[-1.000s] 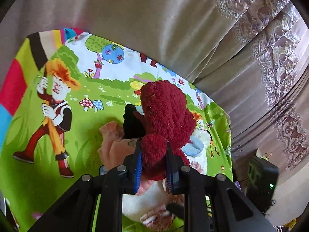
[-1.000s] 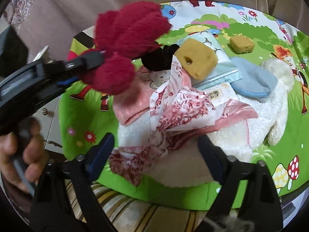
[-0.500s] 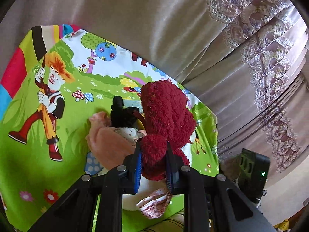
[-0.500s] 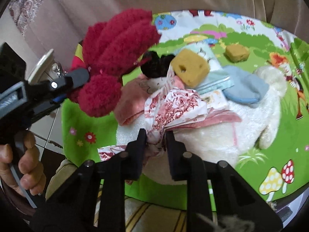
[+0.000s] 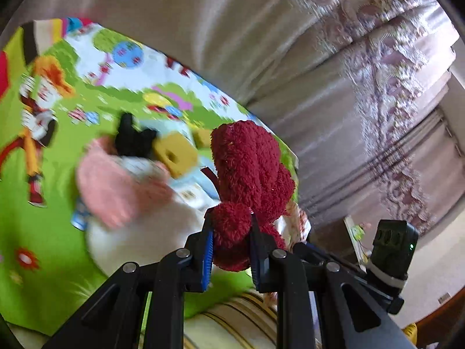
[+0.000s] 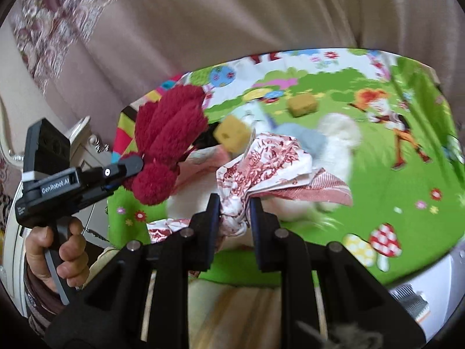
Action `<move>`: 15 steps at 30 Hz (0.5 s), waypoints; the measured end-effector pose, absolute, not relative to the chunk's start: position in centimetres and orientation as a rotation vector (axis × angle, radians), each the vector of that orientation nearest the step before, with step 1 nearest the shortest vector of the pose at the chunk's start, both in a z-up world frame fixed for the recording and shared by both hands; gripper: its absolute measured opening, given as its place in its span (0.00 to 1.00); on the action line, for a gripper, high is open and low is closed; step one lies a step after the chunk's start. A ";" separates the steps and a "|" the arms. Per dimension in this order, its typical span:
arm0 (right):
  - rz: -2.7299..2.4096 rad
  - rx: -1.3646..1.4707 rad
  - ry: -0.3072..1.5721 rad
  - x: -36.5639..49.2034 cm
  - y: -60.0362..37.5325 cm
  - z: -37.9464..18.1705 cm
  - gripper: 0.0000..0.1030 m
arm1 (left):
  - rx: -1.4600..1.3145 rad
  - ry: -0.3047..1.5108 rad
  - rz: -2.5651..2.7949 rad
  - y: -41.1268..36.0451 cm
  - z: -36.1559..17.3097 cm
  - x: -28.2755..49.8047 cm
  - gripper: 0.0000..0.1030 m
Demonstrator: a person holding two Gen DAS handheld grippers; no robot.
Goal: Organize soft objects
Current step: 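Carry the red piece and floral cloth into the white box, release both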
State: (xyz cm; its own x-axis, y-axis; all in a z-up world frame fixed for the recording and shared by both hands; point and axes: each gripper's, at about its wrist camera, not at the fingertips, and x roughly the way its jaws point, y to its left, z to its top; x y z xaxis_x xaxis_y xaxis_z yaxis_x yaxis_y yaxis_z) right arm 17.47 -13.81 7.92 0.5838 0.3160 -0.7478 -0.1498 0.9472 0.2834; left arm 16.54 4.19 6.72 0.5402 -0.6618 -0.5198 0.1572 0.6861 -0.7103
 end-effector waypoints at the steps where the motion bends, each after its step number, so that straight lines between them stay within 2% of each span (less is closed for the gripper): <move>1: 0.252 0.205 0.902 16.8 -15.2 8.2 0.24 | -0.652 0.884 -0.549 3.3 6.7 16.4 0.21; 15: -0.100 0.283 0.863 7.4 -32.6 9.8 0.24 | -0.502 1.127 -0.827 -14.7 5.0 13.8 0.21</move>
